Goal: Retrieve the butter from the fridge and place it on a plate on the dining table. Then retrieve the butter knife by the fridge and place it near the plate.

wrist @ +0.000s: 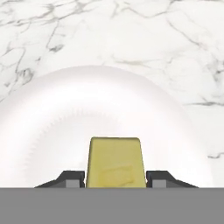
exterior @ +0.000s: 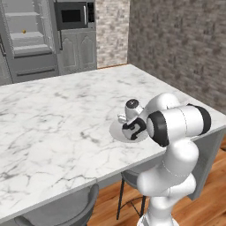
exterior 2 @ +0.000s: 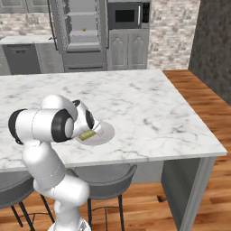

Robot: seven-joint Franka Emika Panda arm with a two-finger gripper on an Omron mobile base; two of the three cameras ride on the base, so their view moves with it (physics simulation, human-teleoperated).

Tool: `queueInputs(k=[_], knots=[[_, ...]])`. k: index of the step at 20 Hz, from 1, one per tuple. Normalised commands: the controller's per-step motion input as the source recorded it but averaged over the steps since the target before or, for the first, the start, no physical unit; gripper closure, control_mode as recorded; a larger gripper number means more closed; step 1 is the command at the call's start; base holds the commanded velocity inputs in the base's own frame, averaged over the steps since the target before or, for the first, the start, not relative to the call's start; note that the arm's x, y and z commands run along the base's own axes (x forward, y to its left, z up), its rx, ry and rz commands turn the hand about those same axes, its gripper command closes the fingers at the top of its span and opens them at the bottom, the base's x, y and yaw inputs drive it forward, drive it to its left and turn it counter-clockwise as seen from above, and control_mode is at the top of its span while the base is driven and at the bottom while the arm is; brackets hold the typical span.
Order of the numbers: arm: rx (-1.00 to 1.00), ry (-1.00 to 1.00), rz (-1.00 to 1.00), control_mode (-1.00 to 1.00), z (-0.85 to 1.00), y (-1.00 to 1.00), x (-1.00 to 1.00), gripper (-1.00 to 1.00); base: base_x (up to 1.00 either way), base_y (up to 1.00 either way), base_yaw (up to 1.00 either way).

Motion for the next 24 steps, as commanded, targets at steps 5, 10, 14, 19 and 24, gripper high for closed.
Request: queueInputs(k=[5,10,14,19,24], knots=[[0.04,0.0,0.0,-1.0,-0.1,-0.02,0.27,1.0,0.0,0.0,0.0],[0.06,0.0,0.0,-1.0,-0.11,-0.04,0.24,1.0,0.0,0.0,0.0],[0.01,0.0,0.0,-1.0,-0.06,0.0,0.11,-1.0,0.0,0.0,0.0],[0.0,0.0,0.0,-1.0,0.0,0.0,0.06,-1.0,0.0,0.0,0.0],[0.0,0.0,0.0,-1.0,0.0,0.0,0.06,-1.0,0.0,0.0,0.0]])
